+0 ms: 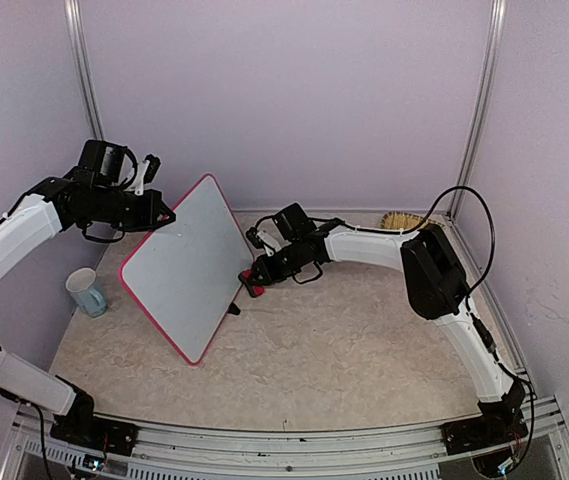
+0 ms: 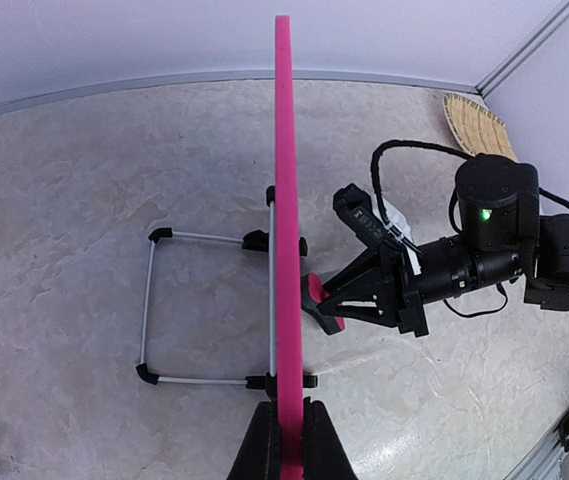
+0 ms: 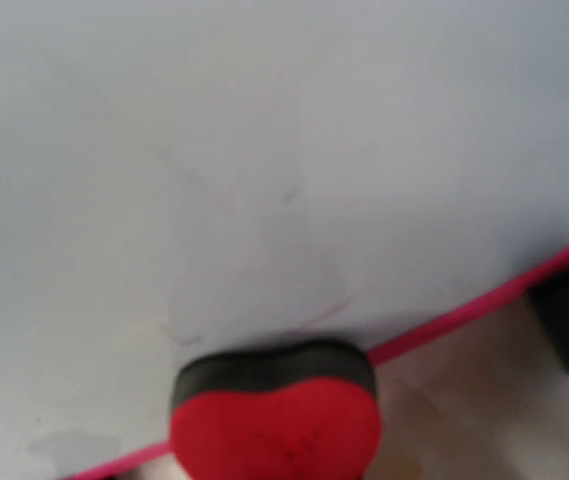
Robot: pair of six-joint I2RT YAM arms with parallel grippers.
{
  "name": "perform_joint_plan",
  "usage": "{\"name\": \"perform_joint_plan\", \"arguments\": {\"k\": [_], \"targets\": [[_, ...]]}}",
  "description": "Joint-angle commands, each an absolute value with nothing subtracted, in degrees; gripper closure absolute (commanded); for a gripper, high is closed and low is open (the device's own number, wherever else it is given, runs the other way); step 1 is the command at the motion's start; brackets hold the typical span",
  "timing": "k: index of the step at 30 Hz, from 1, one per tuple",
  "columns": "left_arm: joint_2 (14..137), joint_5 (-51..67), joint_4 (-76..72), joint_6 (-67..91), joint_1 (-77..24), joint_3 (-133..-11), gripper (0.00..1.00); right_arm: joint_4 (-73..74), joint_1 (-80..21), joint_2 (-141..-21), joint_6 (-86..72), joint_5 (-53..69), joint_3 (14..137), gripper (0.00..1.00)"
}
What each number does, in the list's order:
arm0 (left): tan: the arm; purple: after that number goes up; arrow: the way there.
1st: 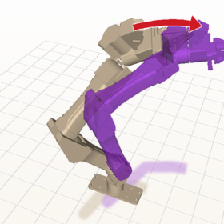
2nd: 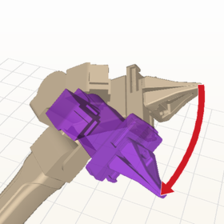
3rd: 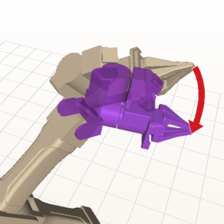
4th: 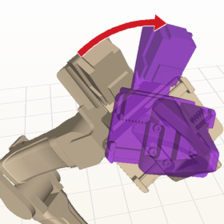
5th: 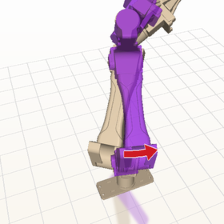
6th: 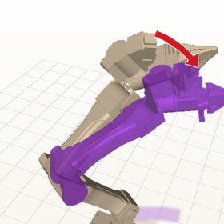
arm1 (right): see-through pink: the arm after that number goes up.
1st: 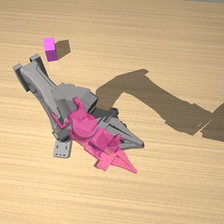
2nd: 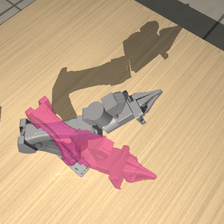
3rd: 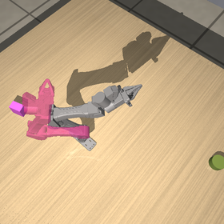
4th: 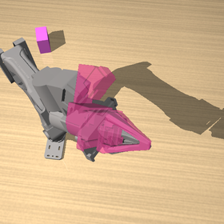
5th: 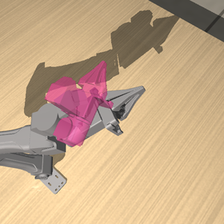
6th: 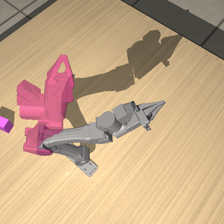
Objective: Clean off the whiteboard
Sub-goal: Erase the whiteboard at the center of the board.
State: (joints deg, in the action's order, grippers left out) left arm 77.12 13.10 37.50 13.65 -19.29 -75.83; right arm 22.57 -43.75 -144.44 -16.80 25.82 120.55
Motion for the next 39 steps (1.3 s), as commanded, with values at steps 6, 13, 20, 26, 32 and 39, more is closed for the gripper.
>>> {"name": "perform_joint_plan", "arguments": {"k": [6,13,20,26,32,39], "targets": [[76.07,15.89,37.22,12.59,-19.86,-73.97,1.00,23.84,-45.48,-145.31,-14.58,30.60,118.44,0.94],[76.11,15.52,37.27,12.51,-19.86,-73.92,1.00,17.42,-43.67,-142.25,-19.13,29.82,115.72,0.94],[76.19,15.15,37.34,12.37,-19.86,-73.91,1.00,10.28,-40.16,-138.81,-30.58,28.37,114.57,0.94],[76.03,15.28,37.35,12.30,-19.86,-73.97,1.00,11.31,-38.87,-141.59,-34.85,29.81,120.40,0.94],[75.93,15.64,37.10,12.26,-19.94,-73.76,1.00,14.02,-38.84,-146.18,-35.69,31.26,126.87,0.93],[75.48,15.76,36.99,12.13,-20.13,-73.75,1.00,12.09,-39.73,-145.92,-36.62,32.32,122.32,0.94]]}}
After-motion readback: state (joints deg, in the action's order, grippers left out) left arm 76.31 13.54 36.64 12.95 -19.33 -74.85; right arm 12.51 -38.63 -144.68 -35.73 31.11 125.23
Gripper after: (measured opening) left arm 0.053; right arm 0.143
